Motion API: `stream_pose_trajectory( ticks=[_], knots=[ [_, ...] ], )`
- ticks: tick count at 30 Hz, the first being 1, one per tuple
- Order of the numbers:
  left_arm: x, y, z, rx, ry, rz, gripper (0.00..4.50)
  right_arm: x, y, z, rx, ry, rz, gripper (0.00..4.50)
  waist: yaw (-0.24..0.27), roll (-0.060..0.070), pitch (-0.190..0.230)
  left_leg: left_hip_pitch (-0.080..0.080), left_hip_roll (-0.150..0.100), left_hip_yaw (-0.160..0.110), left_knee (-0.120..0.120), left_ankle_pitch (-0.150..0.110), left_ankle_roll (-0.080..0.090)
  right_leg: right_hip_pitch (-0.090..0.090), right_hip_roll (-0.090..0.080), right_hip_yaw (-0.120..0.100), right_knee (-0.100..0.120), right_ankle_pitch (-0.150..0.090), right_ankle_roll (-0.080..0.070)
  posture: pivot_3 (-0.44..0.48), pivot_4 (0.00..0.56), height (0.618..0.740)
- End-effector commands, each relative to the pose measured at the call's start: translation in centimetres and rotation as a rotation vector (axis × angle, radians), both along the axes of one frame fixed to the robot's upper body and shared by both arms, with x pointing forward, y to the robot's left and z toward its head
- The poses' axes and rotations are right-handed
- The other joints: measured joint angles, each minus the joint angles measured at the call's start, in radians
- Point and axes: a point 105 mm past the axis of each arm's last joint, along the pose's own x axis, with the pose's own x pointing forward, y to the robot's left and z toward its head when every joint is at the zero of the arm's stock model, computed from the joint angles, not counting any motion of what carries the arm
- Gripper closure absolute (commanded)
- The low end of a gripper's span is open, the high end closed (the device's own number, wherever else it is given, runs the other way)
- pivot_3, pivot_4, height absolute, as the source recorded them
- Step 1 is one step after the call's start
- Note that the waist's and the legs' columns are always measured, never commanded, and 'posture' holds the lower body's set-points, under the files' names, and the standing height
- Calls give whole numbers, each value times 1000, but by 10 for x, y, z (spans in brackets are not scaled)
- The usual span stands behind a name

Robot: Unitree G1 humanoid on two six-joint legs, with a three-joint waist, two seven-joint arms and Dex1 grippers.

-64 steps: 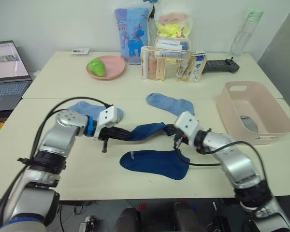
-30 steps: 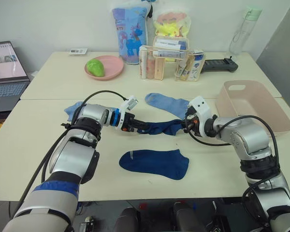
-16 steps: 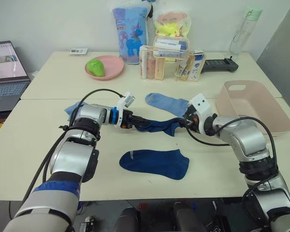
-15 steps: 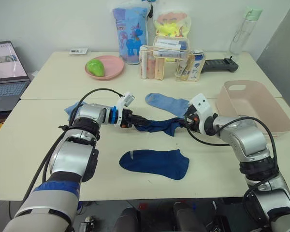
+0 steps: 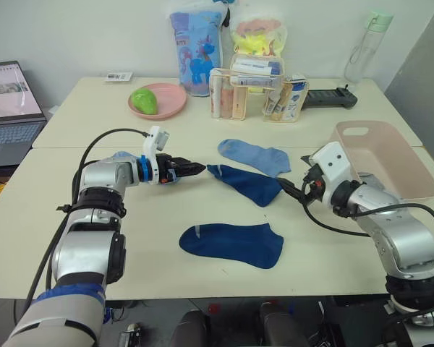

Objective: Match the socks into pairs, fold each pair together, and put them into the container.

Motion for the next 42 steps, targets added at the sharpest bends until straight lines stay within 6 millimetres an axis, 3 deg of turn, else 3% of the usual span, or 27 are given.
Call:
stream_pose_trajectory(
  ticks=[1,4,9,16,20,30,33,35,40,42],
  knots=[
    [3,-10,5,-17,-19,23,17,-8,4,-8,136,88,-65,0,0,0,0,0,0,0,0,0,0,0,0,0,1,0,0,0,150,703],
    [2,-23,-1,-62,45,37,17,-6,6,-24,176,136,-146,0,1,0,0,0,0,1,0,0,0,0,0,1,1,0,0,0,150,703],
    [-1,-37,-19,-28,147,37,17,8,2,-34,206,129,-299,0,-3,0,-1,1,-1,2,0,0,0,-1,0,1,3,0,0,0,150,703],
    [4,-56,-25,-29,178,60,17,15,8,-59,332,276,-373,0,4,0,-1,2,-1,2,0,0,0,-1,0,1,3,0,0,0,150,703],
    [5,-58,-37,9,181,80,17,21,14,-60,399,304,-379,0,5,0,-2,2,-2,3,0,0,0,-1,0,1,3,0,0,0,150,703],
    [6,-61,-45,0,154,106,3103,23,20,-59,378,309,-346,3478,6,2,-5,2,-2,3,0,0,0,-1,-1,0,4,0,0,0,150,703],
    [-5,-56,-38,-31,137,75,4022,19,20,-54,377,306,-319,4500,-1,2,-5,2,-2,3,0,0,0,-1,-1,1,4,0,0,0,150,703],
    [-11,-50,-33,-57,126,95,4486,16,21,-52,381,308,-293,4500,-3,2,-5,2,-1,2,0,0,0,-1,-1,1,4,0,0,0,150,703],
    [-35,-32,-24,-96,99,139,4486,4,27,-45,376,341,-196,4500,-6,2,-5,2,0,2,-1,0,0,-2,0,1,4,0,0,0,150,703],
    [-55,-25,-28,-108,132,159,4486,-3,32,-46,368,373,-149,4500,-7,3,-5,2,0,2,-1,0,0,-2,0,2,3,0,0,0,150,703]
  ],
)
